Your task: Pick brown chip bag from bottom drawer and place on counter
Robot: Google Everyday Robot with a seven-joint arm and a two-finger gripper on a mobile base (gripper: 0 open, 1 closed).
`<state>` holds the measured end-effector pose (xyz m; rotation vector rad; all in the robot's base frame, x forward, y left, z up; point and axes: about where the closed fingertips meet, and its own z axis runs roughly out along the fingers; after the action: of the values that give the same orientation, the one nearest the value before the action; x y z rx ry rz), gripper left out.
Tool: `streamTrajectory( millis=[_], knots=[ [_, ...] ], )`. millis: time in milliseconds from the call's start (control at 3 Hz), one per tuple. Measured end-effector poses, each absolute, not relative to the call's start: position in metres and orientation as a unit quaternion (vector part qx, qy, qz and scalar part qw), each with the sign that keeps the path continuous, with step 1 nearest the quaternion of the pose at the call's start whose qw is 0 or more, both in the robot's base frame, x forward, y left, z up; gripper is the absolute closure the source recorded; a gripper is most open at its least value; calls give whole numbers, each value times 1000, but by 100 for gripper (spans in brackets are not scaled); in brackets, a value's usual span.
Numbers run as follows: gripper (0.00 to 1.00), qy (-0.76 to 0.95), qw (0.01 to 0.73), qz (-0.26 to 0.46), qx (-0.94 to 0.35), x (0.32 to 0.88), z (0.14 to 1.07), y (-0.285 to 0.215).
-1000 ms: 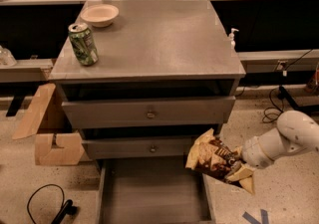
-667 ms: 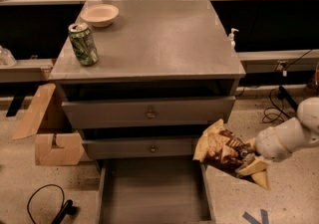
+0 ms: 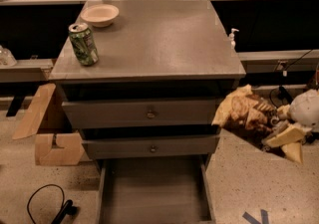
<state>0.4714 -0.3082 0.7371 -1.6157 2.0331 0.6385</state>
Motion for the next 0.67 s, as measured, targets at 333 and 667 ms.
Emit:
streamTrajectory(
  millis=[333, 667],
  knots=[
    [100, 762, 252, 212, -557, 503, 803, -312],
    [100, 783, 307, 180, -511, 559, 871, -303]
  ],
)
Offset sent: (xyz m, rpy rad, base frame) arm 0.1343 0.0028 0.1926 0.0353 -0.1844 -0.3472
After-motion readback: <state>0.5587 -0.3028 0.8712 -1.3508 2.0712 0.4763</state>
